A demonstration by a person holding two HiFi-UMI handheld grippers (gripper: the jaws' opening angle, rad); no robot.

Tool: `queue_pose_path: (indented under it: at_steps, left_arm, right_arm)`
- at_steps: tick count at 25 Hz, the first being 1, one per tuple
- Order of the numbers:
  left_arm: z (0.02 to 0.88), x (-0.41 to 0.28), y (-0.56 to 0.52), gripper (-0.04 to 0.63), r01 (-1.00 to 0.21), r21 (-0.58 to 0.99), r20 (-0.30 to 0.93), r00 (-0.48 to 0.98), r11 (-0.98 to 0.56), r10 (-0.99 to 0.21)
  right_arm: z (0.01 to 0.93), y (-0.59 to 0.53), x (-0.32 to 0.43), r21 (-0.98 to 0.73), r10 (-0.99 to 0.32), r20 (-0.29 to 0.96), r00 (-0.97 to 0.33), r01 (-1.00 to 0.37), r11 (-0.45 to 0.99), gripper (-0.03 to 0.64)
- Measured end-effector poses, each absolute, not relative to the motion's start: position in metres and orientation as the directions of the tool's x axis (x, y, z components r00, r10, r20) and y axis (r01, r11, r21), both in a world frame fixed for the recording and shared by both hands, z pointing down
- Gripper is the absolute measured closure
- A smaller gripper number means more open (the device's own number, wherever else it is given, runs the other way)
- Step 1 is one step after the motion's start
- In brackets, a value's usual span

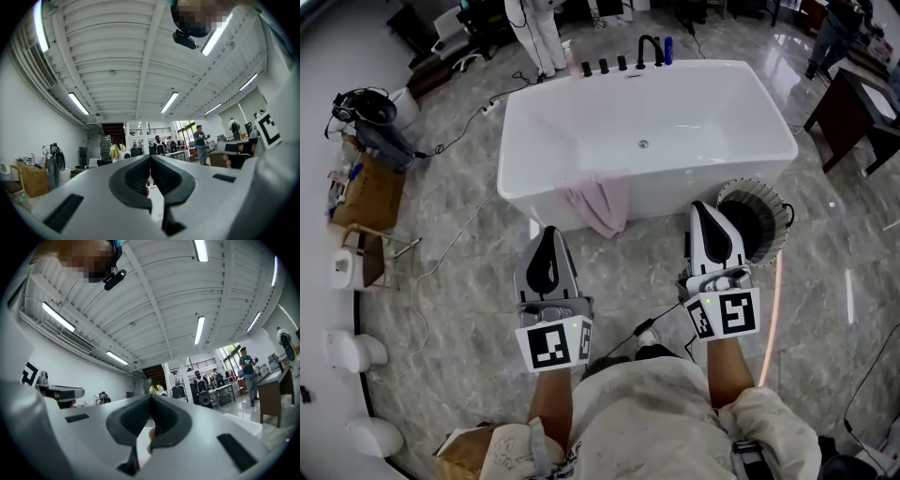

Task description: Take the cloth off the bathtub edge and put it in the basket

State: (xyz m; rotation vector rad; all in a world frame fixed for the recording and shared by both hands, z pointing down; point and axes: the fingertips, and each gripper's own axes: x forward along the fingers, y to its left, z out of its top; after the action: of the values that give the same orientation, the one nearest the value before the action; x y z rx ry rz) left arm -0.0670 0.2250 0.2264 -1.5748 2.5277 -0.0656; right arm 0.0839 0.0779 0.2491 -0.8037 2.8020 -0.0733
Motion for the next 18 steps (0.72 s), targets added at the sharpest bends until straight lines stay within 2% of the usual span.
queue_pose_path:
  at_steps: [10, 18]
  left_arm:
    - [0.236, -0.085, 0.191, 0.591, -0.889, -0.129, -0.108, -0.428, 0.439, -0.897]
    - [0.251, -0.134, 0.172, 0.591, -0.897, -0.09, -0.116, -0.422, 0.433, -0.899]
  right_arm:
    - [0.262, 0.045, 0.068, -0.137, -0.538, -0.191, -0.821, -0.52, 0.843, 0.629]
    - [0.264, 0.03, 0.023, -0.088, -0.533, -0.179, -0.827, -0.526, 0.846, 0.629]
